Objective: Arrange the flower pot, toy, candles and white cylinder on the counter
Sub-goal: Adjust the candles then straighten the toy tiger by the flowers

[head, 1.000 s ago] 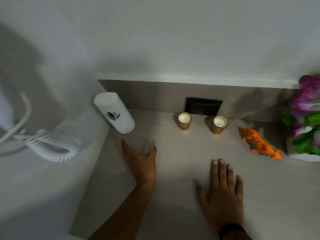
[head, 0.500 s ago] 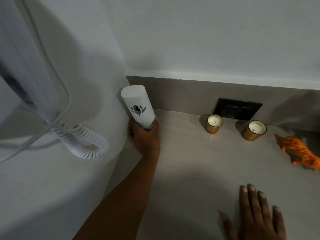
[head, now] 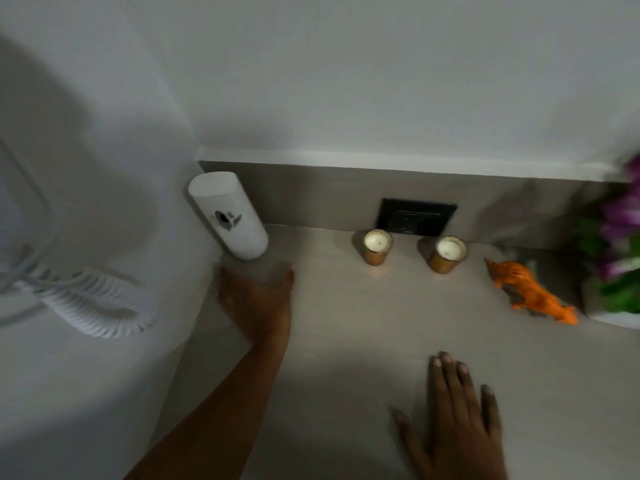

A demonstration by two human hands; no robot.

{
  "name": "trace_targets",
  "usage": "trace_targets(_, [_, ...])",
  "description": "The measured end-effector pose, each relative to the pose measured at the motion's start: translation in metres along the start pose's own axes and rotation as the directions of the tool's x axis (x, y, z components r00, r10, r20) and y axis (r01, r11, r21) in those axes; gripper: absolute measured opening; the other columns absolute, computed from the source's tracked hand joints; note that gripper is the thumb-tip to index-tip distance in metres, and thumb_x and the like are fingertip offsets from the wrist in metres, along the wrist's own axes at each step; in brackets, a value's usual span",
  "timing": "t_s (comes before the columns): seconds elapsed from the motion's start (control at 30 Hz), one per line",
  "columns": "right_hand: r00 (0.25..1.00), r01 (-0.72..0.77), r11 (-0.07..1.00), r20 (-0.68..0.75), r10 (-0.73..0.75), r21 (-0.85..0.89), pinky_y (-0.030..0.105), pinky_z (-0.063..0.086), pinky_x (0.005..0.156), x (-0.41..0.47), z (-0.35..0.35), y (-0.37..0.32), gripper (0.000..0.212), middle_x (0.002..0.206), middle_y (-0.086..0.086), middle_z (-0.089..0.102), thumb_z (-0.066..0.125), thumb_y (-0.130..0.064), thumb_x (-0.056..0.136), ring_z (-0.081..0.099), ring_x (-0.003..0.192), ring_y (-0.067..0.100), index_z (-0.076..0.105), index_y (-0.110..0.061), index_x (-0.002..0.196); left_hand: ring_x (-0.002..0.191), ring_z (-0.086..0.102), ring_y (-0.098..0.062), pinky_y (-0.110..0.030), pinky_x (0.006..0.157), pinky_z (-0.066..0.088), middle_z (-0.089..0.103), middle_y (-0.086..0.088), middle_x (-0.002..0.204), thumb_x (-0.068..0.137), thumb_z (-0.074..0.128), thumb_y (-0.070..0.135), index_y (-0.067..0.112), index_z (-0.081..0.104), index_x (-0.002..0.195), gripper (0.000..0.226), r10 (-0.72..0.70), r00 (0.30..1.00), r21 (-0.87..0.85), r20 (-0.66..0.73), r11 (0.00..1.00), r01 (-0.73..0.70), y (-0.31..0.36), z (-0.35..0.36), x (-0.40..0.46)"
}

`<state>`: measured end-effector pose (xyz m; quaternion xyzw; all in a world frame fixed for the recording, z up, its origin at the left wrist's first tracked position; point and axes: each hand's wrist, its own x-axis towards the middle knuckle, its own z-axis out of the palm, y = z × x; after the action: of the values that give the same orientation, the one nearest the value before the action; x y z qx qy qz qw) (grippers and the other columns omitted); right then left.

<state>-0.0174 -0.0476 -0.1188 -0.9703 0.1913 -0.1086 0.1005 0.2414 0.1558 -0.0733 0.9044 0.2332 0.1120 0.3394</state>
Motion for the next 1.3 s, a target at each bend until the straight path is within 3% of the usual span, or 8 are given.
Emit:
trace_targets(0.07, [0.999, -0.028, 0.991, -0.026, 0.031, 0.127, 0.049, 0.035, 0.122, 0.005, -0.013, 0.002, 0.089, 0.162, 0.007, 0.050, 0.056, -0.068, 0.085, 0.045, 0.151, 0.025, 0.047, -0.016, 0.157, 0.159, 0.034, -0.049, -0.057, 0.134, 0.021, 0.034, -0.035, 0.170, 0.079, 0.075, 0.074, -0.009, 0.022, 0.166, 0.131, 0.067, 0.993, 0.113, 0.099, 0.990, -0.079, -0.007, -0.005, -0.044])
trace_targets(0.17, [0.979, -0.149, 0.944, -0.092, 0.184, 0.293, 0.040, 0.037, 0.118, 0.031, -0.038, 0.021, 0.071, 0.150, 0.013, 0.059, 0.061, -0.050, 0.092, 0.054, 0.140, 0.033, 0.053, -0.012, 0.151, 0.160, 0.033, -0.045, -0.058, 0.133, 0.018, 0.037, -0.031, 0.170, 0.086, 0.052, 0.082, 0.002, 0.027, 0.167, 0.117, 0.320, 0.903, 0.257, 0.288, 0.882, -0.395, -0.014, -0.003, -0.101])
trace_targets(0.3, [0.937, -0.247, 0.942, -0.192, 0.292, 0.226, 0.051, 0.045, 0.112, 0.095, -0.073, 0.061, 0.063, 0.146, 0.022, 0.057, 0.068, -0.025, 0.090, 0.054, 0.133, 0.042, 0.052, -0.006, 0.148, 0.168, 0.014, -0.038, -0.056, 0.135, 0.007, 0.016, -0.017, 0.182, 0.092, 0.021, 0.088, 0.035, 0.008, 0.174, 0.098, 0.444, 0.731, 0.298, 0.519, 0.707, -0.641, -0.008, 0.007, -0.123])
trace_targets(0.43, [0.940, -0.296, 0.950, -0.149, 0.308, 0.096, 0.051, 0.049, 0.101, 0.151, -0.094, 0.086, 0.060, 0.136, 0.023, 0.062, 0.073, -0.028, 0.089, 0.058, 0.124, 0.045, 0.057, -0.006, 0.143, 0.170, 0.006, -0.036, -0.058, 0.137, 0.005, 0.009, -0.013, 0.184, 0.094, 0.007, 0.087, 0.035, 0.001, 0.174, 0.096, 0.535, 0.606, 0.241, 0.588, 0.599, -0.763, -0.004, 0.018, -0.122])
trace_targets(0.6, [0.925, -0.377, 0.925, 0.069, 0.373, 0.054, 0.046, 0.048, 0.091, 0.183, -0.088, 0.096, 0.038, 0.118, 0.019, 0.071, 0.056, -0.040, 0.103, 0.064, 0.111, 0.042, 0.065, -0.010, 0.125, 0.169, 0.013, -0.038, -0.060, 0.135, 0.009, 0.015, -0.014, 0.183, 0.096, 0.014, 0.085, 0.034, 0.005, 0.174, 0.093, 0.552, 0.597, 0.255, 0.582, 0.573, -0.779, -0.007, 0.022, -0.120])
trace_targets(0.73, [0.919, -0.393, 0.898, 0.036, 0.393, 0.198, 0.045, 0.052, 0.084, 0.193, -0.084, 0.093, 0.033, 0.108, 0.018, 0.075, 0.054, -0.036, 0.105, 0.067, 0.103, 0.041, 0.070, -0.009, 0.117, 0.168, 0.014, -0.038, -0.057, 0.135, 0.007, 0.017, -0.013, 0.182, 0.096, 0.016, 0.085, 0.036, 0.003, 0.174, 0.093, 0.558, 0.591, 0.261, 0.582, 0.560, -0.786, -0.009, 0.023, -0.118])
trace_targets(1.07, [0.906, -0.418, 0.872, 0.053, 0.419, 0.255, 0.047, 0.056, 0.094, 0.206, -0.070, 0.097, 0.036, 0.121, 0.013, 0.076, 0.057, -0.034, 0.104, 0.068, 0.111, 0.037, 0.067, -0.014, 0.132, 0.169, 0.014, -0.037, -0.054, 0.134, 0.005, 0.018, -0.011, 0.182, 0.096, 0.021, 0.085, 0.038, 0.001, 0.173, 0.093, 0.550, 0.594, 0.267, 0.587, 0.561, -0.784, -0.010, 0.024, -0.118])
trace_targets(1.3, [0.911, -0.357, 0.902, -0.123, 0.394, 0.243, 0.046, 0.051, 0.102, 0.162, -0.081, 0.094, 0.063, 0.135, 0.010, 0.064, 0.058, -0.061, 0.096, 0.058, 0.125, 0.031, 0.055, -0.015, 0.140, 0.167, 0.018, -0.040, -0.062, 0.134, 0.013, 0.023, -0.016, 0.180, 0.096, 0.026, 0.082, 0.032, 0.010, 0.174, 0.094, 0.550, 0.585, 0.278, 0.595, 0.542, -0.793, -0.005, 0.020, -0.119])
